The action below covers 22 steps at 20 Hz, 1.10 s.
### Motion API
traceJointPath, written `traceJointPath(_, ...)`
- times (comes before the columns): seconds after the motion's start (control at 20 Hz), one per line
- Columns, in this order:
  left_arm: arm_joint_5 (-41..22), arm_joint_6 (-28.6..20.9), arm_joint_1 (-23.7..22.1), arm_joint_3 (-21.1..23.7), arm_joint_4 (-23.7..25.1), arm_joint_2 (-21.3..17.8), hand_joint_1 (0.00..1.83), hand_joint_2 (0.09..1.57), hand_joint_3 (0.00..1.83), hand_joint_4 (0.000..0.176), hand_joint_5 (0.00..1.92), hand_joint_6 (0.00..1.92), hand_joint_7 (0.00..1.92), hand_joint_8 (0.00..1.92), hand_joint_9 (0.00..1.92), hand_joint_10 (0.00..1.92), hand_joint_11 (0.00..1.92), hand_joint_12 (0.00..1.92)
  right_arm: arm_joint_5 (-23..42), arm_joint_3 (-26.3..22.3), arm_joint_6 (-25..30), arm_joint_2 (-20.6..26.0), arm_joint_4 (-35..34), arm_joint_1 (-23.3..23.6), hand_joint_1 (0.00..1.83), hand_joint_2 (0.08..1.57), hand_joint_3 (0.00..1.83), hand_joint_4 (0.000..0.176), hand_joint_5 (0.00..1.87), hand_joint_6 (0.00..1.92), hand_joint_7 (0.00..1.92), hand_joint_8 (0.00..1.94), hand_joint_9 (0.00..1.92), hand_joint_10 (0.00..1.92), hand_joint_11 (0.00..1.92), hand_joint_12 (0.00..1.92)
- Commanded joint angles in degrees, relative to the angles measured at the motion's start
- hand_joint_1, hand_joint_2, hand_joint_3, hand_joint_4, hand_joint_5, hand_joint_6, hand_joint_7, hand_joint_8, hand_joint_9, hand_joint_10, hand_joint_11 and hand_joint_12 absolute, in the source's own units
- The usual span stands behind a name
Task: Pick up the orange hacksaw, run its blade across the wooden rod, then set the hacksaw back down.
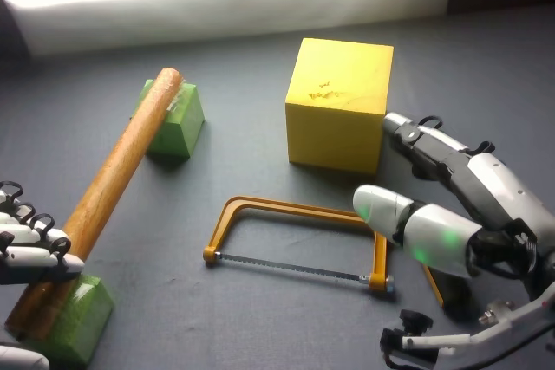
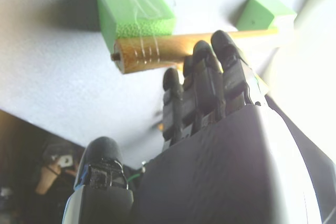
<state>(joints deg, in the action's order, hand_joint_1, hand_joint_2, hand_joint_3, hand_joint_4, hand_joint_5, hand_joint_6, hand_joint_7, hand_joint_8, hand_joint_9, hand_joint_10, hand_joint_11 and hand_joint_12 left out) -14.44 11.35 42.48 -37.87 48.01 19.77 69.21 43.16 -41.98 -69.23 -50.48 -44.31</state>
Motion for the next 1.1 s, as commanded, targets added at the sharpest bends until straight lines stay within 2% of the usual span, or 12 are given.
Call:
traceJointPath(0.0,-2.6,0.5,-0.4,-0.4,-0.2,0.4,0.00,1.22,0.00,0.000,0.26,0.00,0.23,0.00,0.21,0.00,0.00,0.48,4.7,-0.1,0.9,0.8,5.1,1.0,0.65,1.09,0.00,0.000,0.12,0.00,0.15,0.00,0.14,0.00,0.00,0.64)
traceJointPath(0.2,-8.4,2.1,-0.2,-1.7,-0.2,0.6,0.00,1.22,0.00,0.000,0.27,0.00,0.27,0.01,0.24,0.01,0.00,0.55,-0.1,-0.6,0.8,4.4,8.5,3.9,0.64,1.09,0.00,0.000,0.11,0.00,0.13,0.00,0.14,0.00,0.00,0.60)
traceJointPath(0.45,-17.9,3.3,1.1,-4.5,-0.2,1.0,0.00,1.22,0.00,0.000,0.27,0.00,0.25,0.00,0.23,0.00,0.00,0.52,-11.8,0.4,0.2,10.8,17.6,13.0,0.63,1.10,0.00,0.000,0.15,0.01,0.18,0.00,0.16,0.00,0.00,0.71)
traceJointPath(0.55,-22.4,3.6,1.2,-5.7,-0.2,1.3,0.00,1.22,0.00,0.000,0.30,0.01,0.28,0.01,0.26,0.01,0.00,0.58,-19.9,4.1,6.9,11.9,31.9,17.3,0.67,1.08,0.00,0.000,0.31,0.02,0.36,0.02,0.29,0.02,0.00,0.93)
traceJointPath(0.65,-25.3,3.8,1.0,-6.0,-0.2,1.3,0.01,1.23,0.00,0.000,0.39,0.00,0.40,0.00,0.42,0.01,0.05,0.83,-24.6,7.8,15.9,12.0,49.9,20.2,0.67,1.08,0.00,0.000,0.63,0.04,0.71,0.04,0.68,0.13,0.25,1.32)
traceJointPath(0.7,-27.6,3.8,0.5,-6.2,-0.2,1.5,0.11,1.22,0.00,0.000,0.56,0.02,0.59,0.02,0.61,0.05,0.22,0.88,-25.3,10.0,23.9,11.8,62.1,21.2,0.65,1.09,0.00,0.000,0.84,0.05,0.90,0.19,0.68,0.72,0.30,1.58)
traceJointPath(0.75,-29.0,3.8,0.0,-6.1,-0.2,1.5,0.14,1.25,0.00,0.000,0.77,0.07,0.83,0.08,0.83,0.15,0.41,1.01,-25.2,11.5,31.5,11.6,71.9,21.7,0.62,1.13,0.01,0.000,0.86,0.53,0.86,0.90,0.74,1.33,0.61,1.79)
traceJointPath(0.8,-30.0,3.9,-0.4,-6.0,-0.2,1.5,0.16,1.27,0.00,0.000,0.88,0.12,0.94,0.14,0.85,0.47,0.50,1.18,-24.8,12.3,36.2,11.5,78.3,21.8,0.59,1.16,0.00,0.000,0.76,1.11,0.82,1.41,0.79,1.67,0.78,1.89)
traceJointPath(0.85,-31.6,4.0,-1.5,-5.9,-0.2,1.6,0.19,1.30,0.00,0.000,0.77,0.76,0.86,0.83,0.78,1.15,0.60,1.49,-22.1,13.5,40.3,11.5,88.9,21.8,0.58,1.19,0.01,0.000,0.72,1.55,0.87,1.73,0.94,1.87,0.97,1.92)
traceJointPath(0.9,-32.8,4.0,-2.3,-5.9,-0.2,1.6,0.22,1.33,0.00,0.000,0.66,1.39,0.83,1.42,0.81,1.64,0.73,1.80,-20.7,14.2,42.3,11.4,94.4,21.9,0.63,1.19,0.00,0.000,0.64,1.82,0.92,1.90,1.10,1.91,1.18,1.92)
traceJointPath(0.95,-34.0,4.0,-3.2,-6.1,-0.2,1.6,0.26,1.33,0.00,0.000,0.61,1.66,0.81,1.68,0.84,1.86,0.81,1.90,-19.8,15.1,44.7,11.2,99.5,22.3,0.66,1.19,0.00,0.000,0.70,1.90,0.97,1.93,1.18,1.92,1.30,1.92)
traceJointPath(1.05,-36.1,4.0,-4.7,-6.9,-0.1,2.0,0.31,1.34,0.00,0.000,0.93,1.91,1.07,1.91,1.19,1.92,1.23,1.92,-17.3,16.8,45.0,10.7,107.9,24.4,0.57,1.24,0.01,0.000,1.07,1.92,1.23,1.94,1.43,1.92,1.59,1.92)
